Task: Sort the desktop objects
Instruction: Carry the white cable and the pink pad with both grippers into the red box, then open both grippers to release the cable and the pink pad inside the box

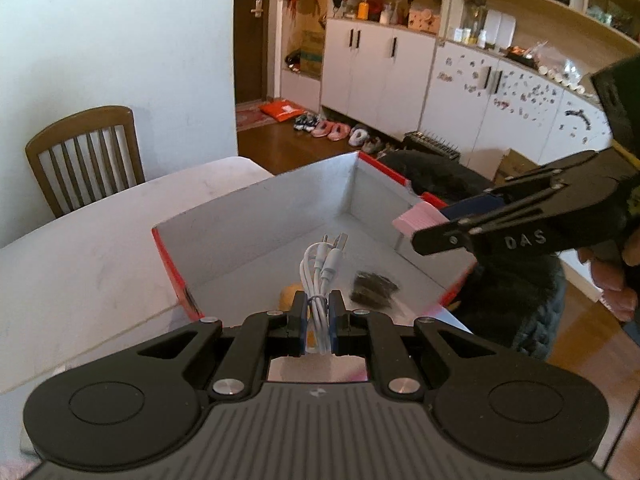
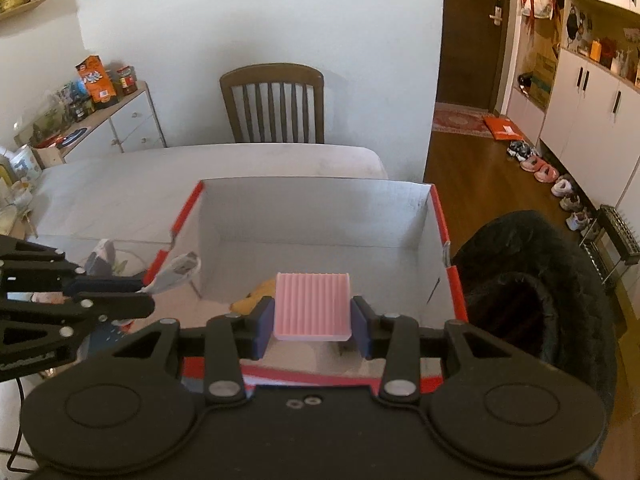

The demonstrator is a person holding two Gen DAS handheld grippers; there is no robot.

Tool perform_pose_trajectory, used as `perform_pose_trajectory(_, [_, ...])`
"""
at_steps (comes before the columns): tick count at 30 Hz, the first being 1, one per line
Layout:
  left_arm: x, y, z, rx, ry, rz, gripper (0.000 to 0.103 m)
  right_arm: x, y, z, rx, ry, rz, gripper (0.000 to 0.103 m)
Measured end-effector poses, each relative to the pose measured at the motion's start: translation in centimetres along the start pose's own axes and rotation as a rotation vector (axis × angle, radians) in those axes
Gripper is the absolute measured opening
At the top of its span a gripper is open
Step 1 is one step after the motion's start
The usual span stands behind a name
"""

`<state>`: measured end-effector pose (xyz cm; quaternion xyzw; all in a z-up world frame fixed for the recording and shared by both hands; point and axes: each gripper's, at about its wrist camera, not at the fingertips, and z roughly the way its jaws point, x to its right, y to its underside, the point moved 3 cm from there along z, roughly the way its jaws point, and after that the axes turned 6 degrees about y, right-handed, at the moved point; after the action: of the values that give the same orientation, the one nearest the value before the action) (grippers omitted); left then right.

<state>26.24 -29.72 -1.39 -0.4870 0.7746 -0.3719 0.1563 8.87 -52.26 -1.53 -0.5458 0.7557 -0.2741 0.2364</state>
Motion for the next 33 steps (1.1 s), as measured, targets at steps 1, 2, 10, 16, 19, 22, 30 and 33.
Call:
perform_pose_trajectory(1, [-0.3, -0.5, 0.9, -0.012, -0.004, 0.003, 0.009, 0.3, -0.3, 0.5, -0.007, 0.001, 0.005, 0.040])
perform_pose_trajectory(2, [-0.6, -0.8, 1.5, -0.019, -0.010, 0.008, 0.009, 0.5, -0.5, 1.0, -0.015, 0.001, 0.008, 0.040])
perform_pose_trajectory(10, [-2.4, -3.1, 7.0, -0.104, -0.064, 0.058, 0.009, 1.4, -1.2, 5.2, -0.072, 0.020, -0.011, 0.040])
perform_pose_trajectory(16, [-3.6, -3.5, 10.9, -0.208, -0.075, 0.065, 0.009, 1.3, -1.5, 8.3, -0.128, 0.024, -0.038, 0.040])
perform_pose_trajectory(19, [-3.8, -3.3, 12.5, -0.266, -0.081, 0.083, 0.009, 1.3, -1.6, 10.0, -0.166, 0.025, -0.046, 0.040])
perform_pose_trajectory(22, [-3.8, -2.8, 14.0, -0.325, -0.087, 0.097, 0.009, 1.2, -1.5, 11.5, -0.211, 0.014, -0.042, 0.040])
perform_pose_trajectory(30, [-3.9, -2.2, 15.6, -0.385, -0.085, 0.102, 0.009, 0.6, -0.5, 13.2, -0.287, -0.004, -0.063, 0.039])
perform_pose_trajectory(33, [-4.1, -1.9, 15.9, -0.411, -0.082, 0.080, 0.009, 0.4, 0.0, 13.3, -0.298, -0.008, -0.077, 0.039])
